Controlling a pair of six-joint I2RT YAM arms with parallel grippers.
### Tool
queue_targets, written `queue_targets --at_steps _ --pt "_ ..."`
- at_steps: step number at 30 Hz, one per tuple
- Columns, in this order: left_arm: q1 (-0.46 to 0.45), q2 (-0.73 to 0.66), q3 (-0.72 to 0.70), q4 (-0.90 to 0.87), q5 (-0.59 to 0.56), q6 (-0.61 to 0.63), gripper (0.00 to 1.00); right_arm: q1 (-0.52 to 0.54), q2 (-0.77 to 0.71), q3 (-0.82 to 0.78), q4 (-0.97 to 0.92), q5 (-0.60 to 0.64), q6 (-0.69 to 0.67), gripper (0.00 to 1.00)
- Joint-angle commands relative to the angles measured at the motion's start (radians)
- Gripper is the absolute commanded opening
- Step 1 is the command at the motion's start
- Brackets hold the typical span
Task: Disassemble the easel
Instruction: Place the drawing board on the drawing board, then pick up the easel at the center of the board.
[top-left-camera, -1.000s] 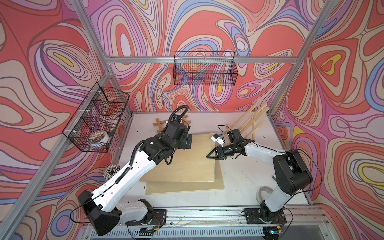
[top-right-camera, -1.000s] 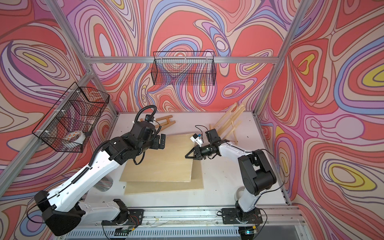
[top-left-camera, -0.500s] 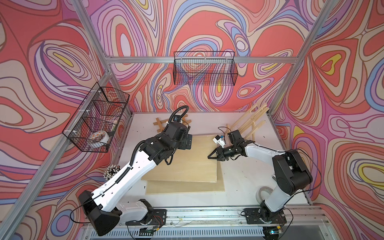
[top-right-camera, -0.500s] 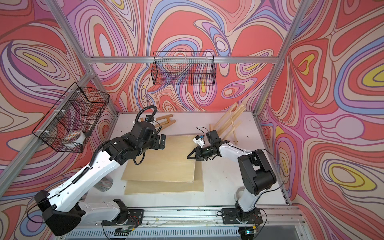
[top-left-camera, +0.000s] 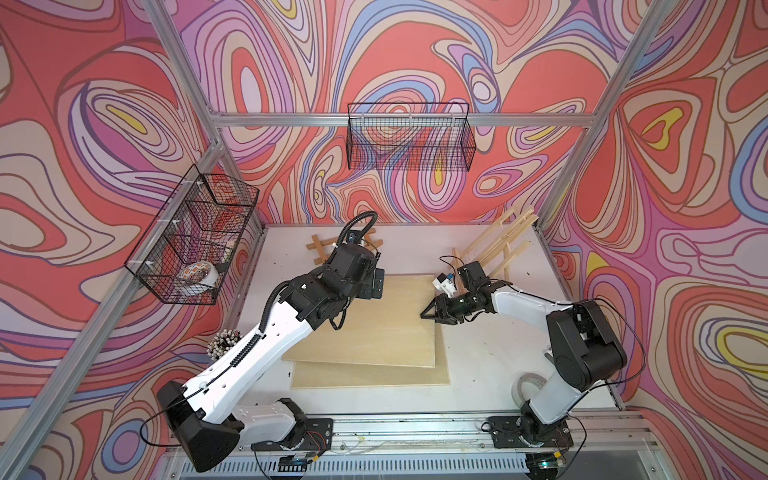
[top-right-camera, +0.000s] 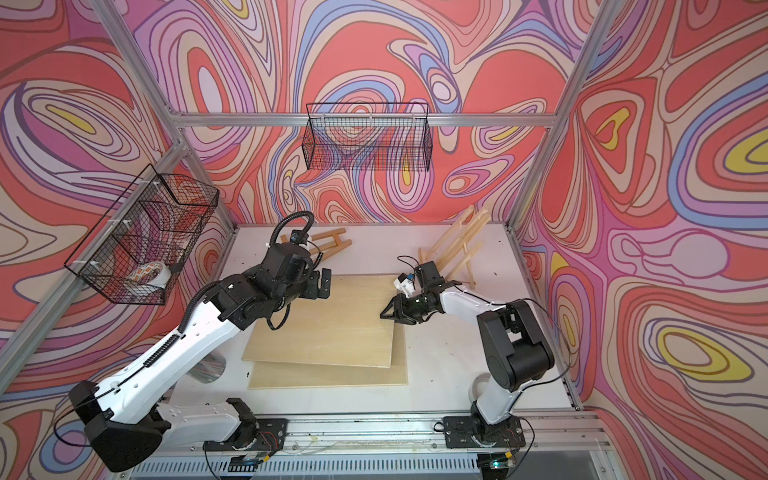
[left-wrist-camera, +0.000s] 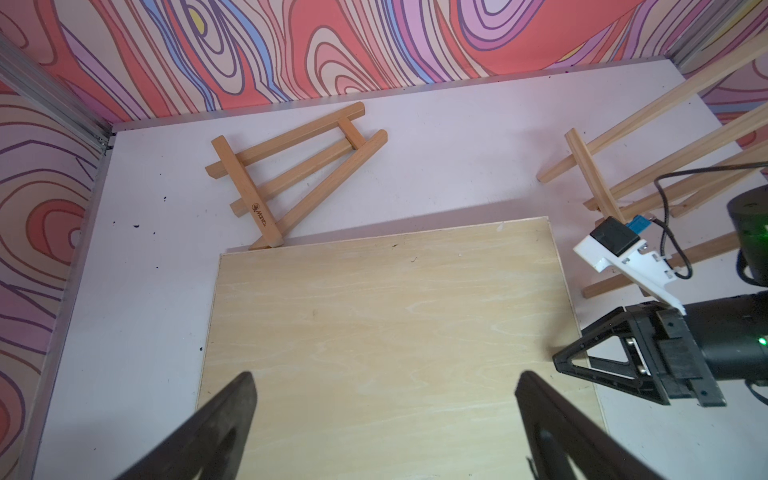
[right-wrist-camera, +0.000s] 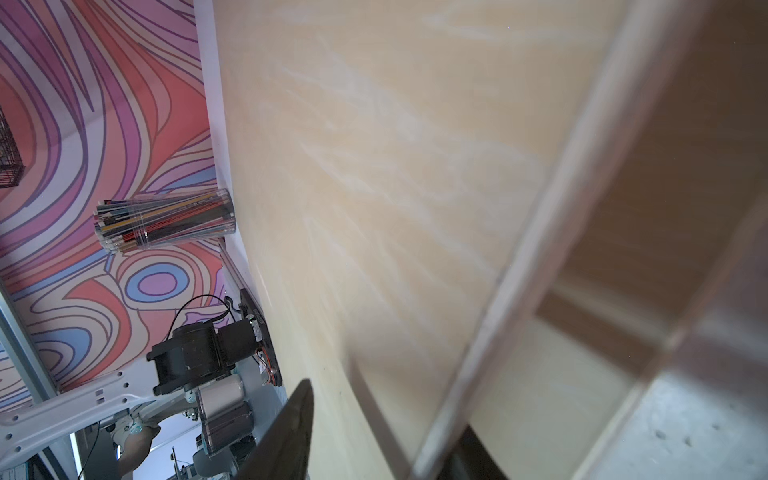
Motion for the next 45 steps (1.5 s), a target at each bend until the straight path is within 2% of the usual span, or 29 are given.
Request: queue_targets --at_steps 1,13,17,27,34,41,45 --pt "0.005 -0.010 -0.012 0.000 -0.011 -0.016 1.00 0.009 -0.074 0.009 0.018 -0.006 -0.007 0.45" --pt "0.005 -0.016 -0.016 0.002 -0.013 -0.019 1.00 0.050 -0.088 0.005 -0.012 0.012 -0.017 0.31" --pt "0.005 -0.016 -0.016 0.004 -0.009 -0.017 1.00 0.050 -0.128 -0.011 -0.021 0.036 -0.011 0.31" --pt "0.006 -0.011 -0.016 0.005 0.002 -0.016 1.00 0.050 -0.294 -0.008 0.004 0.097 0.059 0.39" --pt "0.005 0.003 -0.013 0.003 0.025 -0.015 1.00 0.050 -0.539 0.009 -0.023 0.300 0.081 0.43" --pt "0.006 0.036 -0.003 -0.005 0.090 -0.007 1.00 0.049 -0.834 -0.030 -0.083 0.717 0.083 0.52" --pt "0.005 0.064 -0.001 -0.003 0.155 -0.005 1.00 0.050 -0.930 -0.072 -0.124 0.909 0.089 0.60"
